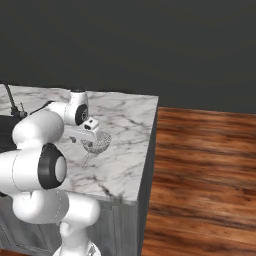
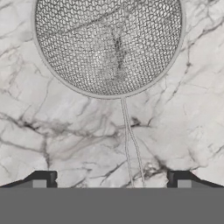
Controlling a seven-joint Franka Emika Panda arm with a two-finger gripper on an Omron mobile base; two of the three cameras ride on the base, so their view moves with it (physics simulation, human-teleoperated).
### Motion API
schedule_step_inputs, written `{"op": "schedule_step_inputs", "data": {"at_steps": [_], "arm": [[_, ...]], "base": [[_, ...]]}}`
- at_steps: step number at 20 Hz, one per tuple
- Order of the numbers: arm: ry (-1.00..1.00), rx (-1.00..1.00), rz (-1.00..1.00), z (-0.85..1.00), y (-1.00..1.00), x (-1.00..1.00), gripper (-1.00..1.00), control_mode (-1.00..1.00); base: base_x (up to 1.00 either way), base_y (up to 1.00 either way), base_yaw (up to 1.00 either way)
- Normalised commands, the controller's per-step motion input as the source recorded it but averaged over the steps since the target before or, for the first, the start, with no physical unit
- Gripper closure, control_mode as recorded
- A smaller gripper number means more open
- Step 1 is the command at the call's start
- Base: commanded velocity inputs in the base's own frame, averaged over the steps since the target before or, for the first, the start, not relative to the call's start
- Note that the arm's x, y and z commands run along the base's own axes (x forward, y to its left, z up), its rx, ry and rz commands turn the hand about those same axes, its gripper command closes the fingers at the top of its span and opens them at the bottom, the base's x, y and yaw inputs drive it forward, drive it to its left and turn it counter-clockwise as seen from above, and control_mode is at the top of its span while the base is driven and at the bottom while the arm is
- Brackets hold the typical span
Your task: Pick the strainer and strainer and place them in the sink. Then turn on the water.
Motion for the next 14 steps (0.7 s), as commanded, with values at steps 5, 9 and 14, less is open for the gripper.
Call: {"op": "schedule_step_inputs", "data": {"at_steps": [5,9,14], "arm": [[0.01,0.00,0.00,-0.36,-0.10,0.00,-1.00,-1.00],[0.01,0.00,0.00,-0.28,-0.11,0.02,-1.00,-1.00],[0.01,0.00,0.00,-0.24,-0.09,0.08,-1.00,-1.00]], "base": [[0.00,0.00,0.00],[0.00,0.00,0.00],[0.00,0.00,0.00]]}}
